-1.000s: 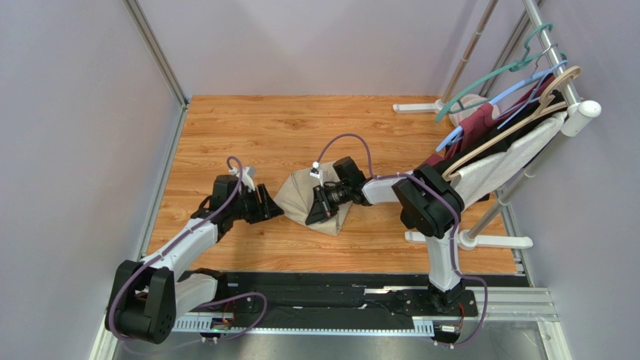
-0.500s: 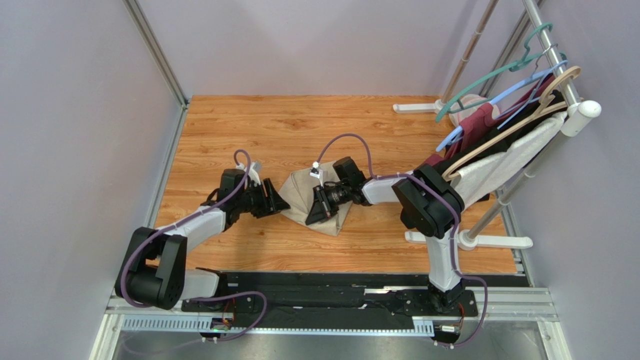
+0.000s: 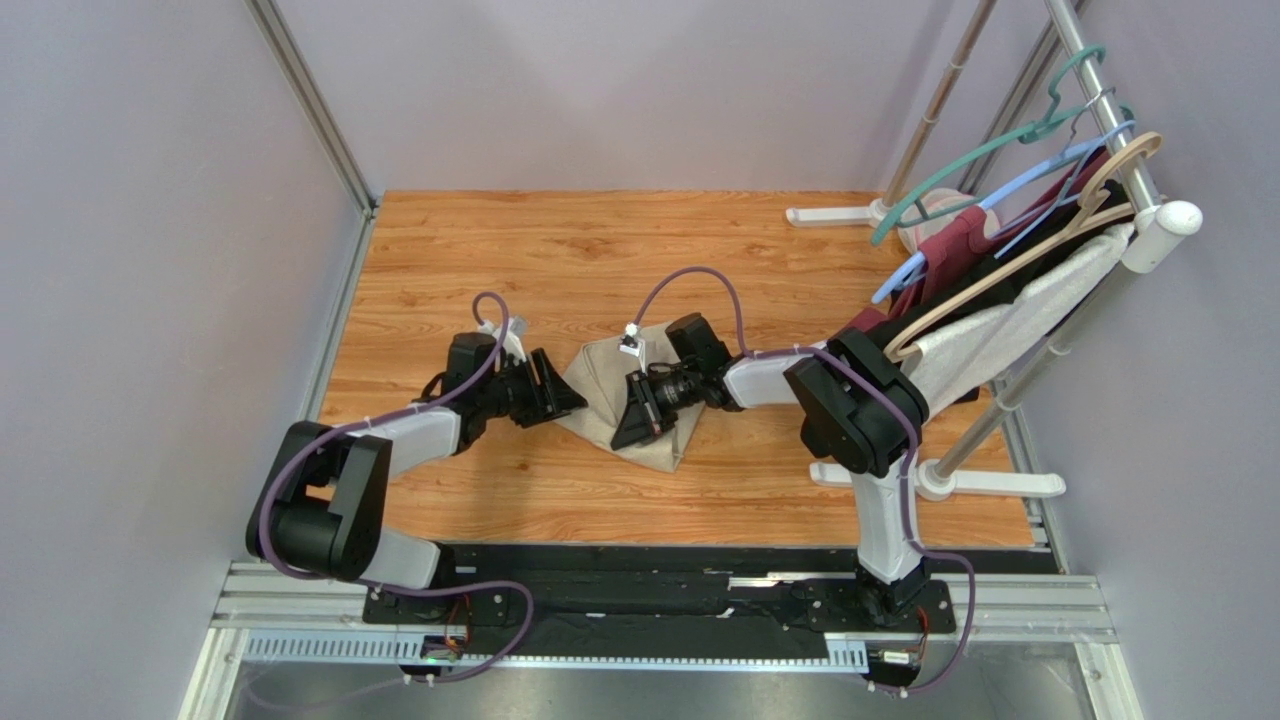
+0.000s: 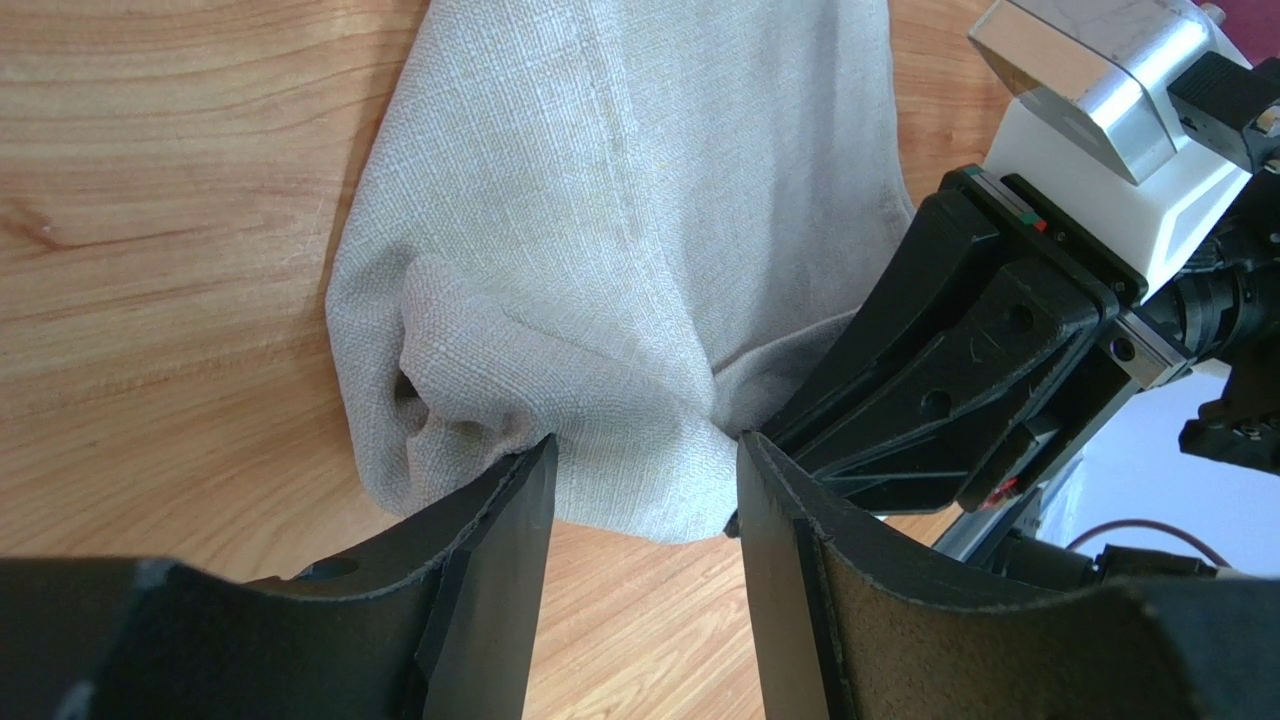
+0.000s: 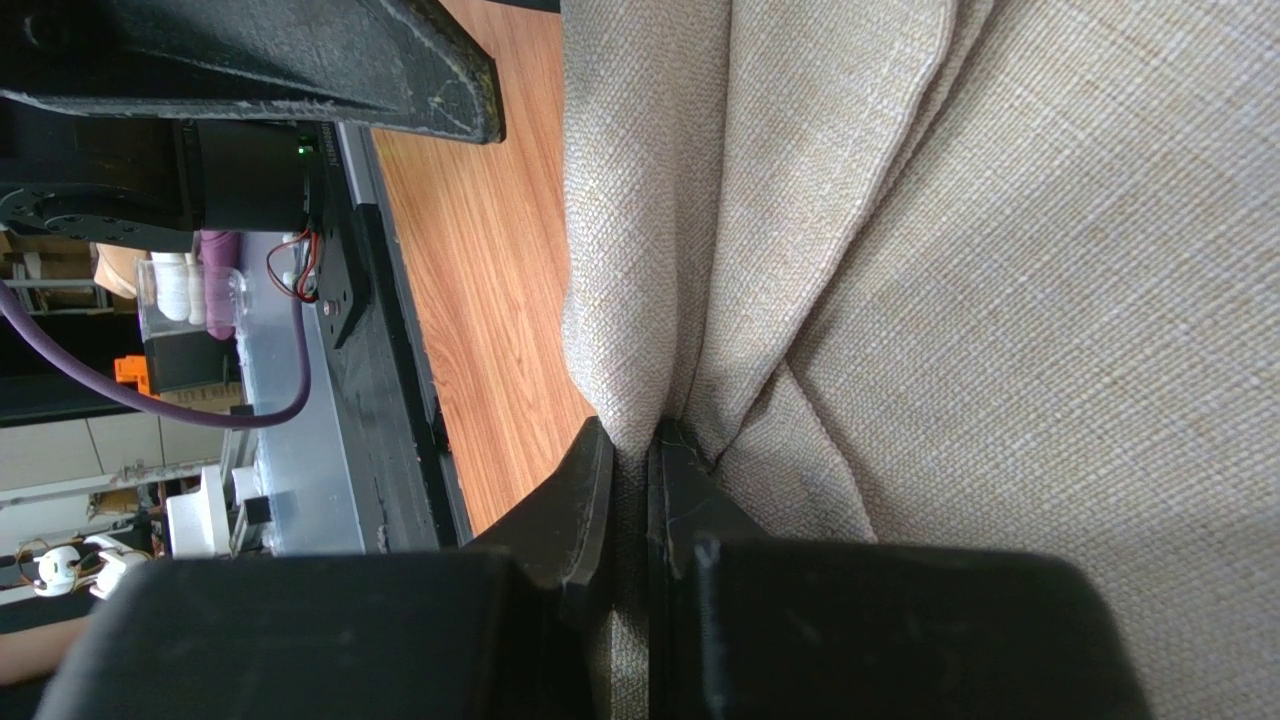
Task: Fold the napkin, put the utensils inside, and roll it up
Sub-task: Roll the napkin with the utensil
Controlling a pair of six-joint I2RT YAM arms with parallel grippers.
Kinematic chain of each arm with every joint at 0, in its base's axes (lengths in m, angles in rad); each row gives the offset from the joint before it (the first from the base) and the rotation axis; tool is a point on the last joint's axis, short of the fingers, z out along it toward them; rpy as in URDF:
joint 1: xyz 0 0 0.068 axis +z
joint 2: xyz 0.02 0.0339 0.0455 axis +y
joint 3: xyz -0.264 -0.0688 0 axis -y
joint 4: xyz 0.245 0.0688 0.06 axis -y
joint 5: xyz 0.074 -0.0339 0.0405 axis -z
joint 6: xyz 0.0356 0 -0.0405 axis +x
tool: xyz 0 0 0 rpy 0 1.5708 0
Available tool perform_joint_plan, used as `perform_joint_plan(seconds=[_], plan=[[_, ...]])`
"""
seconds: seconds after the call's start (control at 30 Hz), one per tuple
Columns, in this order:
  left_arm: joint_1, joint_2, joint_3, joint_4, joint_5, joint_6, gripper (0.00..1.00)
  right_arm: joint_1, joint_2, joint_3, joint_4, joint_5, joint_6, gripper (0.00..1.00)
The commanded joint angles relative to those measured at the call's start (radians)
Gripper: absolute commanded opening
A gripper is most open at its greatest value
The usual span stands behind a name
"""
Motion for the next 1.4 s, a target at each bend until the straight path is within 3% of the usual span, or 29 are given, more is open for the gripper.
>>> perform_joint_plan(seconds=[0.0,0.1,0.27,0.47,0.83,1.0,1.17,1.27,1.37], plan=[[-0.004,0.018,0.051,0.056,0.016,0.01,0.55,-0.017,0.087,-0.039,-0.151,0.238,-0.061,0.0],[-0.004,-0.037,0.054,0.039,0.006,0.044,0.56,-0.019,0.088,-0.038,-0.155,0.238,-0.061,0.0],[-0.004,-0.099,0.097,-0.117,-0.119,0.17,0.73,-0.017,0.081,-0.039,-0.155,0.235,-0.063,0.0],[-0.004,-0.074,0.111,-0.122,-0.145,0.234,0.73,-0.019,0.067,-0.041,-0.168,0.249,-0.059,0.0],[-0.005,0.03,0.143,-0.137,-0.146,0.239,0.51,-0.017,0.055,-0.039,-0.171,0.256,-0.059,0.02],[-0.005,0.085,0.178,-0.183,-0.174,0.254,0.26,-0.019,0.052,-0.034,-0.177,0.261,-0.059,0.02],[-0.007,0.123,0.222,-0.246,-0.174,0.242,0.12,-0.019,0.043,-0.03,-0.186,0.261,-0.063,0.04],[-0.01,0.151,0.264,-0.301,-0.175,0.24,0.01,-0.017,0.013,-0.033,-0.195,0.268,-0.063,0.11],[-0.011,0.165,0.296,-0.357,-0.18,0.245,0.0,-0.017,-0.032,-0.033,-0.221,0.284,-0.066,0.23]])
